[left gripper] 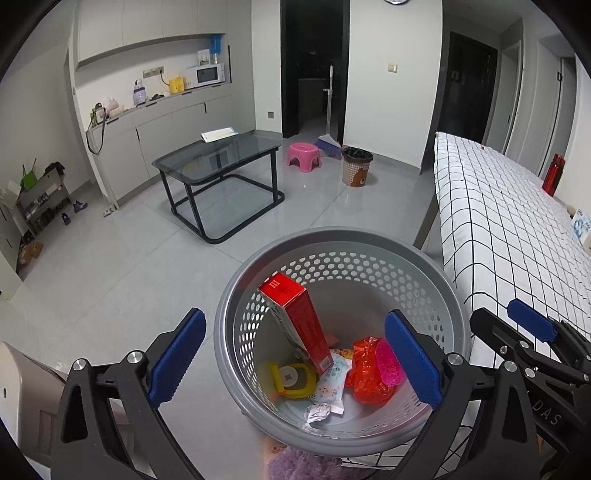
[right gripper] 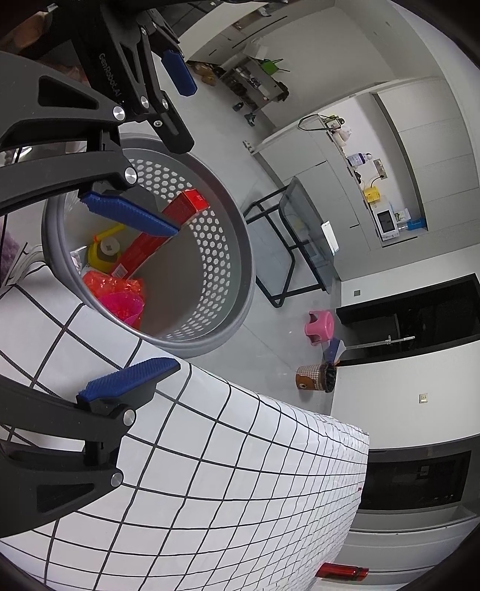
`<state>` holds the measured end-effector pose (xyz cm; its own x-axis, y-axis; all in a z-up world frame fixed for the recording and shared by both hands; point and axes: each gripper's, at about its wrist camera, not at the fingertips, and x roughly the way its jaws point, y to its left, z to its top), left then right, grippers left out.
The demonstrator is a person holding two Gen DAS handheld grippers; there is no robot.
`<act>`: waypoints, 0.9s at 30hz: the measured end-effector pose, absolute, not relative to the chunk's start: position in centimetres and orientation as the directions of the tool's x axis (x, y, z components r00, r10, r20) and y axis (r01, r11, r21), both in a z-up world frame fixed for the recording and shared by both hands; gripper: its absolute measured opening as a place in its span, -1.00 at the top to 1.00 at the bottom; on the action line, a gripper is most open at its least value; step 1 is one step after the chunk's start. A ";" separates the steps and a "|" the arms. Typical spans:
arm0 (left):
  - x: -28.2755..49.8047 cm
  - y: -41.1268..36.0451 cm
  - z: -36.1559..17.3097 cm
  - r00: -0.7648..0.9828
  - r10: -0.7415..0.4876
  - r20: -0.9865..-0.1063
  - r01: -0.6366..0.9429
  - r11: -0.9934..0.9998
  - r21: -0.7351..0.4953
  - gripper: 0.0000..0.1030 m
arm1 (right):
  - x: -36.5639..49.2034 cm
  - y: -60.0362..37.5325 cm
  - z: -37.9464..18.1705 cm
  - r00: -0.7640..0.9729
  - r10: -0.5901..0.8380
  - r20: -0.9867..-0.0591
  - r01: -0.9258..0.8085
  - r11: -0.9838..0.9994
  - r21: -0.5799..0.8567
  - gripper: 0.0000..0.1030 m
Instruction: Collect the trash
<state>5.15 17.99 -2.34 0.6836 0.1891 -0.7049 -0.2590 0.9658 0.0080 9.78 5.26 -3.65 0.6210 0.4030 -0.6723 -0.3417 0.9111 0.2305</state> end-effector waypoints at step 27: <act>5.5 17.2 -2.9 0.660 0.221 -0.718 -0.263 0.963 0.055 -0.88 | 10.0 4.8 -4.1 0.612 0.405 -0.679 -0.331 0.911 0.244 -0.31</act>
<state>5.49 17.22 -2.86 0.6598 0.2214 -0.7181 -0.2629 0.9632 0.0555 10.03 4.80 -4.14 0.6124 0.4045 -0.6792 -0.3313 0.9114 0.2441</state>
